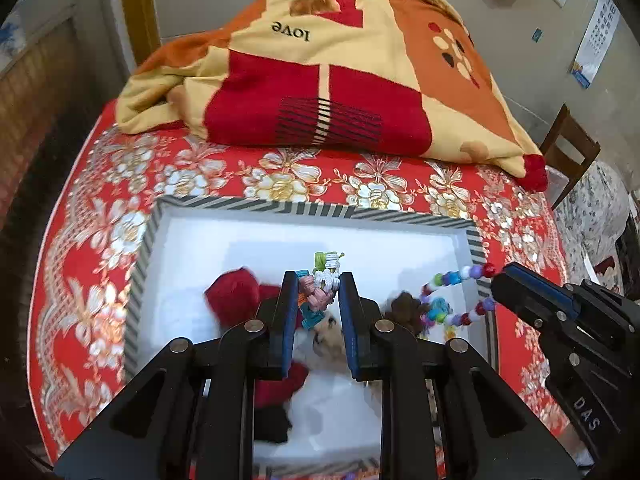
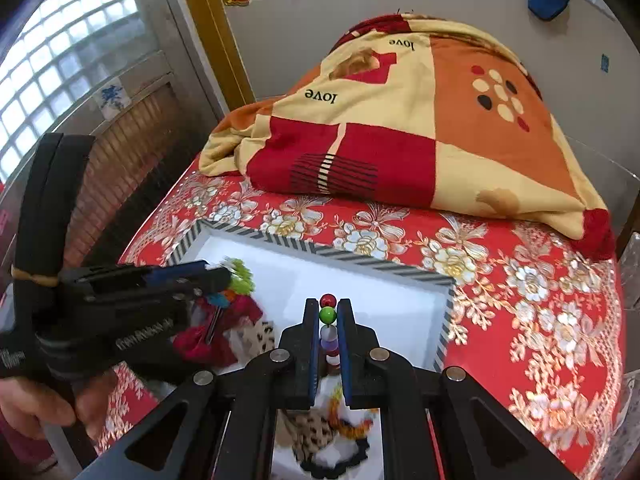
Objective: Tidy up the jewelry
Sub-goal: 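Carry both bracelets into the white tray and open both grippers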
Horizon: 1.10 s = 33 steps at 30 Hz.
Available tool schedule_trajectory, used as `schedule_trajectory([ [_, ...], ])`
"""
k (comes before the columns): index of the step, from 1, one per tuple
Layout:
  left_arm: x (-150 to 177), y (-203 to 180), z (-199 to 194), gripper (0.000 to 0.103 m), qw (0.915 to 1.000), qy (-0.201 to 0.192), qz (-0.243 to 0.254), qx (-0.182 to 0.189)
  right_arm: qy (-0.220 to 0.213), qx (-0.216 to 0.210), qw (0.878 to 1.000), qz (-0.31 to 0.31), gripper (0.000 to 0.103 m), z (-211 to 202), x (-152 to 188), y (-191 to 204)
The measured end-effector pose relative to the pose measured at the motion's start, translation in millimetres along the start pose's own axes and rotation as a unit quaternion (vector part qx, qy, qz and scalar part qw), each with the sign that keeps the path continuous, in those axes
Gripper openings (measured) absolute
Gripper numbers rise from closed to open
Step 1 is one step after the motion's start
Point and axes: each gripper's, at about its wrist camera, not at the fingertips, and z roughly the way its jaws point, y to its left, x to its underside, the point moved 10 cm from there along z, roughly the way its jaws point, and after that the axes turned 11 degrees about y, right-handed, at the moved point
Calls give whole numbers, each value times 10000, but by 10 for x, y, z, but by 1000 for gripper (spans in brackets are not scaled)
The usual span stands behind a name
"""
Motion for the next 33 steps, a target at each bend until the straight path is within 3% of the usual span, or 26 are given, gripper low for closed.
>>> schedule_trajectory([
  [6, -117, 33, 278, 19, 9998, 150, -2, -89, 204, 77, 9995, 236, 8, 297, -59, -202],
  [17, -128, 177, 626, 19, 9988, 384, -131, -265, 692, 418, 9935, 797, 8, 705, 168, -760],
  [20, -121, 211, 652, 19, 9986, 396, -169, -317, 734, 304, 9934, 829, 22, 718, 176, -748],
  [21, -114, 218, 652, 19, 9985, 399, -187, -326, 720, 289, 9935, 828, 35, 717, 170, -736],
  [23, -111, 235, 653, 19, 9984, 407, -228, -323, 658, 224, 9941, 837, 37, 681, 169, -715],
  [26, -93, 251, 644, 29, 9979, 460, -255, -369, 603, 187, 9947, 809, 37, 607, 182, -665],
  [28, -83, 239, 609, 43, 9980, 442, -253, -364, 554, 166, 9953, 773, 37, 550, 191, -619],
  [33, -17, 250, 428, 54, 9985, 315, -248, -359, 450, 122, 9962, 736, 37, 381, 244, -513],
])
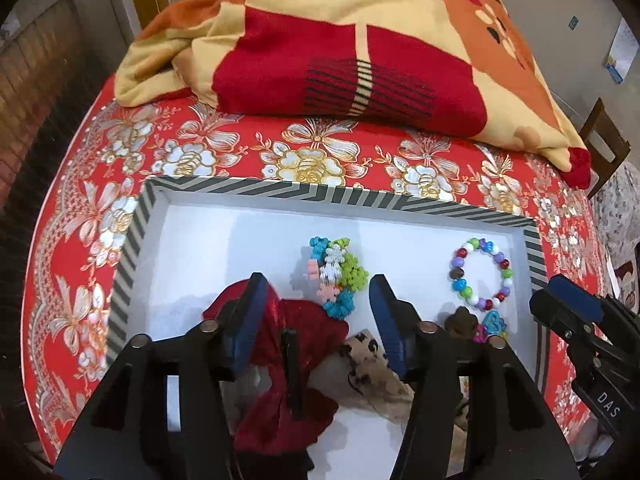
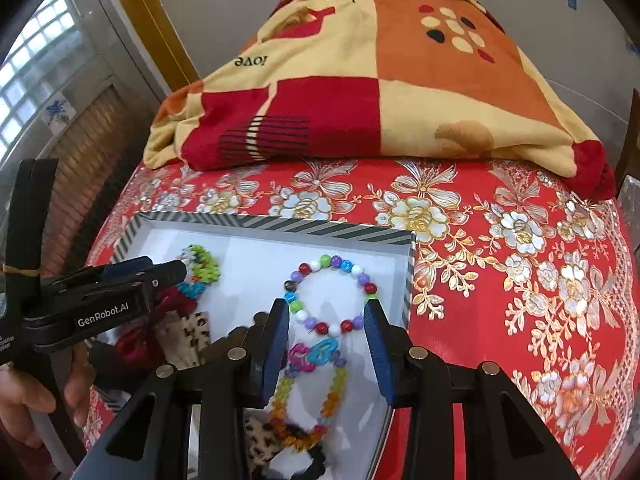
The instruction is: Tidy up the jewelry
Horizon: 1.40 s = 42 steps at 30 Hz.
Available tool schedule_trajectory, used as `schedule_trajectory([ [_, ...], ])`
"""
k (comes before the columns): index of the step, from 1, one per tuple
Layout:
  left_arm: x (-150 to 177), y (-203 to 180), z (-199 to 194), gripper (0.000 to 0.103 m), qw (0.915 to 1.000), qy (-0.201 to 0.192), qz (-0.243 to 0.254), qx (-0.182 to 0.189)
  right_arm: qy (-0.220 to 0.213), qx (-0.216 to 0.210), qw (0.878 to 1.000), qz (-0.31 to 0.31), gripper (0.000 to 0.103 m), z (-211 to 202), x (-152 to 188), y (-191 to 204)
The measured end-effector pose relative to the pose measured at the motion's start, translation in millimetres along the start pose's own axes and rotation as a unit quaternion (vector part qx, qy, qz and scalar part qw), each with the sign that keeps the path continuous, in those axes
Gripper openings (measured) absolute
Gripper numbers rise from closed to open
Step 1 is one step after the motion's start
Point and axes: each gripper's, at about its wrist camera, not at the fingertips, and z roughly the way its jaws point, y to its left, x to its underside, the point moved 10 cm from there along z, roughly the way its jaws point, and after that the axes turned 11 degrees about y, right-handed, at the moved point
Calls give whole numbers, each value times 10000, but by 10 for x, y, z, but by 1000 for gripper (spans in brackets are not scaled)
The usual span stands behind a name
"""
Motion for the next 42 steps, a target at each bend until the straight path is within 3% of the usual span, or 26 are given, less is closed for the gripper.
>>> schedule_trajectory([
  [20, 598, -98, -626, 54, 9985, -477, 163, -228, -200, 74, 9997, -75, 39, -487, 516, 302],
  [33, 1419, -4, -825, 54, 9987, -489, -101, -122, -192, 104, 9997, -106, 43, -783, 1329, 301],
  [42, 2077, 287, -861, 54, 9982, -335, -483, -111, 157, 36, 9998, -73, 48, -747, 2121, 181],
])
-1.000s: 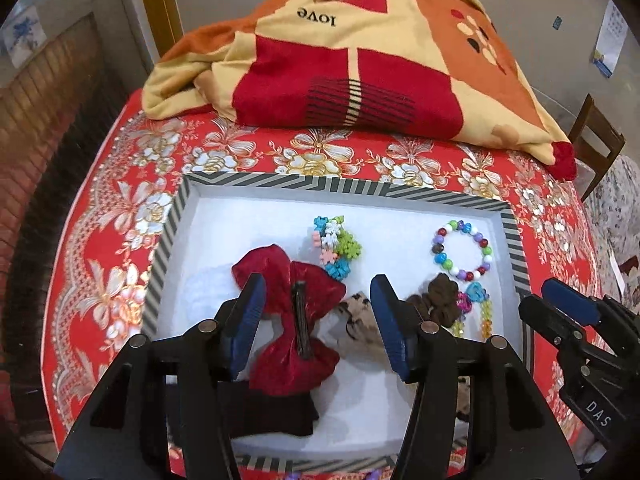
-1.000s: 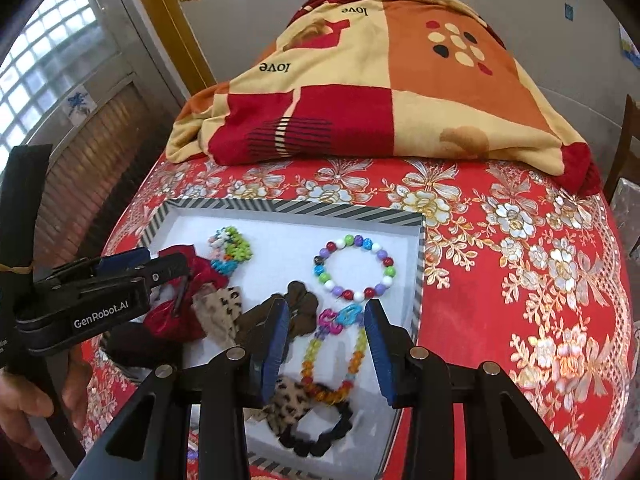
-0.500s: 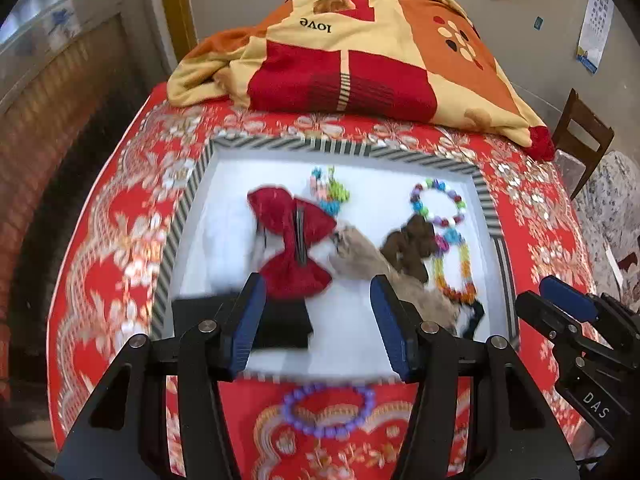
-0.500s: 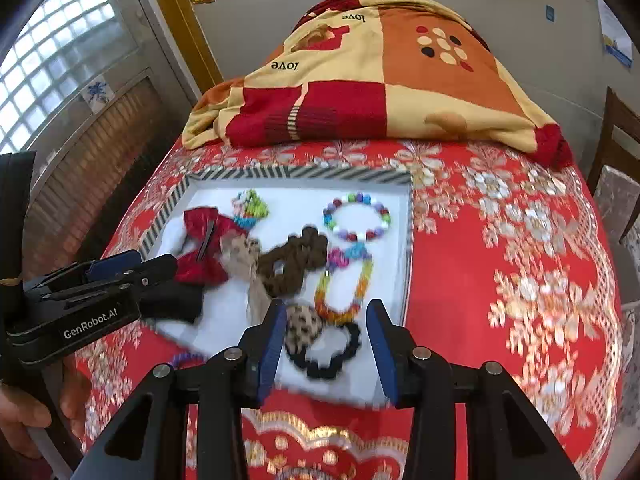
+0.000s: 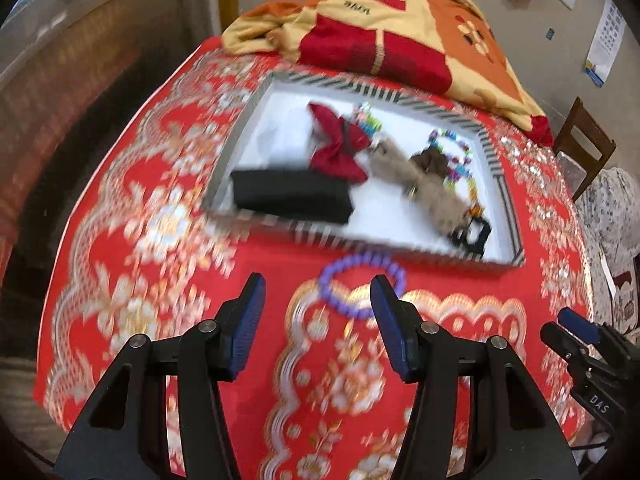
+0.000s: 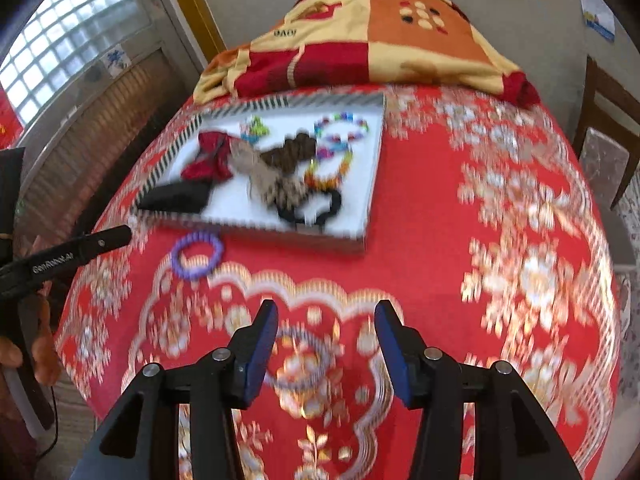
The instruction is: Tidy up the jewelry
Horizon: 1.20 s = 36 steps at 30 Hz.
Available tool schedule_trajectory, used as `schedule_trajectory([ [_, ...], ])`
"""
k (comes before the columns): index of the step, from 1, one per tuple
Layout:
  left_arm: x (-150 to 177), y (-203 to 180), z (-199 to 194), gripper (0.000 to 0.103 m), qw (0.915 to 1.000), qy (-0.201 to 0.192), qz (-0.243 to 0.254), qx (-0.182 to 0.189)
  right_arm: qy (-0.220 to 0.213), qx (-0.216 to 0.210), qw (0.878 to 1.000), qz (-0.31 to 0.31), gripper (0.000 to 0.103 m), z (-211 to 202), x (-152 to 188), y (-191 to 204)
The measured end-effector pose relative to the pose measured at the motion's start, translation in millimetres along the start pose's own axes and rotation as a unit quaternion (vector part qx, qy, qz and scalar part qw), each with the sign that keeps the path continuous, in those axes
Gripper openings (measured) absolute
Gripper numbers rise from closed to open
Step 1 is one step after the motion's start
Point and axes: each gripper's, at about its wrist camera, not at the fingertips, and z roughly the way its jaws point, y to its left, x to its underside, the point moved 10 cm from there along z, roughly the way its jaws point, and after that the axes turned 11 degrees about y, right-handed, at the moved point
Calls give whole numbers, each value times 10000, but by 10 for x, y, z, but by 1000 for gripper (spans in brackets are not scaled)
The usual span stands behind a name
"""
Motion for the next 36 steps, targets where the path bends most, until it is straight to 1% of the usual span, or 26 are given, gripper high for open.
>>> schedule_trajectory([
  [2, 142, 65, 36, 54, 9999, 112, -96, 8, 78, 7, 10000, -50, 48, 63, 131, 8],
  [6, 349, 148, 83, 54, 9995, 228, -217, -35, 111, 91, 9998, -166, 48, 178, 237, 18],
  [9, 421, 182, 98, 54, 9993, 264, -251, -62, 116, 152, 9997, -179, 48, 254, 256, -5],
  [11, 458, 214, 115, 54, 9991, 291, -277, -93, 145, 83, 9997, -181, 48, 293, 248, 8],
  [14, 480, 251, 138, 54, 9989, 326, -310, -110, 236, 123, 9991, -328, 48, 390, 264, 59],
  [18, 455, 306, 167, 54, 9987, 356, -359, -117, 407, 197, 9981, -429, 45, 525, 295, 108],
  [23, 370, 322, 247, 54, 9984, 407, -374, -127, 481, 283, 9972, -493, 45, 592, 292, 122],
  [26, 299, 288, 334, 54, 9983, 473, -318, -147, 493, 391, 9967, -515, 45, 612, 279, 89],
  [32, 132, 233, 542, 54, 9978, 563, -255, -220, 535, 472, 9961, -528, 45, 622, 235, 47],
  [36, 32, 202, 673, 54, 9977, 583, -213, -275, 576, 604, 9945, -640, 45, 627, 239, 66],
])
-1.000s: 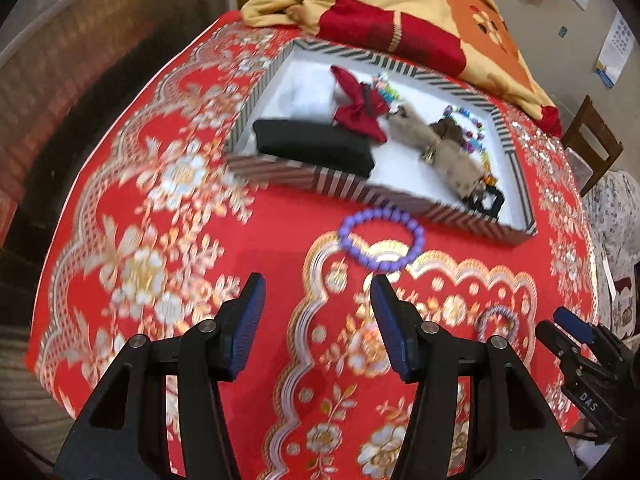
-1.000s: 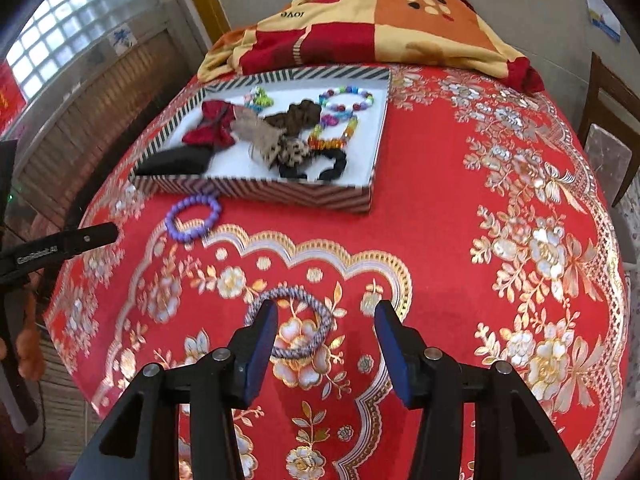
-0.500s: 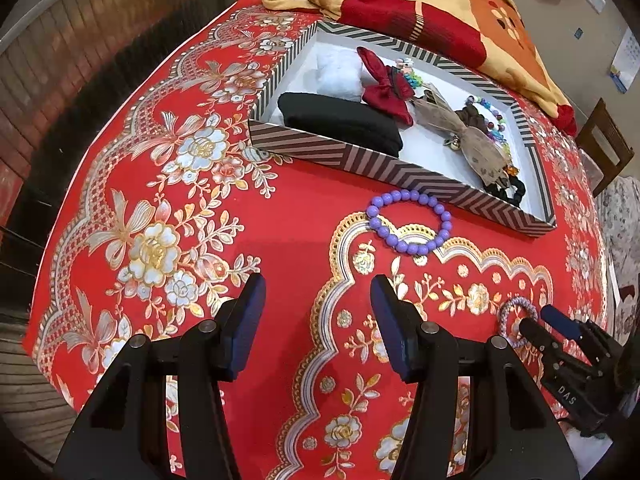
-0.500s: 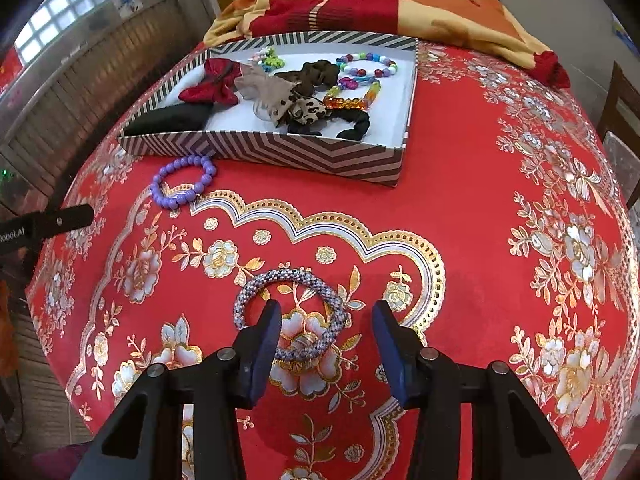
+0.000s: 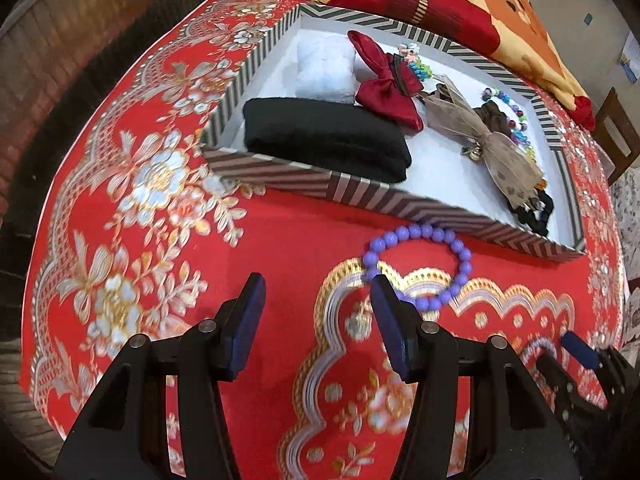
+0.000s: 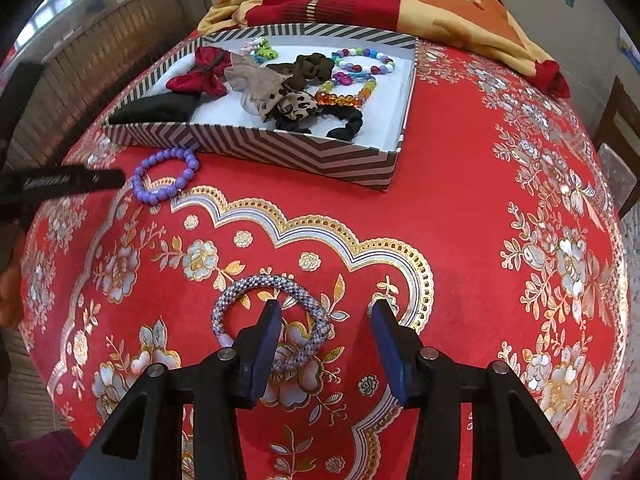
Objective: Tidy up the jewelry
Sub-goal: 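Grasp the purple bead bracelet with left while right grasps the grey sparkly bracelet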
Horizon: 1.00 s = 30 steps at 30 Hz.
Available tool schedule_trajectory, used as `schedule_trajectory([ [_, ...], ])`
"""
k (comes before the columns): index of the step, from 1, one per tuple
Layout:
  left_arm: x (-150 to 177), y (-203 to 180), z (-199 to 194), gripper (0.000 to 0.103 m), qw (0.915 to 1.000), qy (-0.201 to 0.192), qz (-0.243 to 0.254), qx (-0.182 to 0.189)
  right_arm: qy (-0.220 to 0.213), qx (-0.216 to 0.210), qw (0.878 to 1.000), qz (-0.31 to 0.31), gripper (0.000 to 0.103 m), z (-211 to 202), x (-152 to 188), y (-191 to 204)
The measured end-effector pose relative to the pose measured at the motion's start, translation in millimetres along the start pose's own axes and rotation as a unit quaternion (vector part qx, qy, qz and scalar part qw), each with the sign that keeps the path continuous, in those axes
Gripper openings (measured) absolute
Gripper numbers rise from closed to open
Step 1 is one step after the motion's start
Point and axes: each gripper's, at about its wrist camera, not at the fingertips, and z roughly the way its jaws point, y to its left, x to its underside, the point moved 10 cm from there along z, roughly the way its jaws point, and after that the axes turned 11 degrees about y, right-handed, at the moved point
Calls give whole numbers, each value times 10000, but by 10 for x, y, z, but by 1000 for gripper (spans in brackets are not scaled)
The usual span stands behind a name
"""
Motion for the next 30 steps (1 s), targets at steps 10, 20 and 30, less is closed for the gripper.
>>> schedule_trajectory([
  [10, -153, -102, 143, 58, 9997, -25, 238, -43, -14, 181, 9998, -25, 30, -11, 1, -41],
  [20, -204, -183, 130, 18, 9983, -239, 528, -111, -35, 186, 9998, -71, 12, -13, -32, -25],
  [30, -58, -174, -33, 8, 9979, -153, 475, 401, -213, 57, 9997, -134, 8, -185, -58, 50],
])
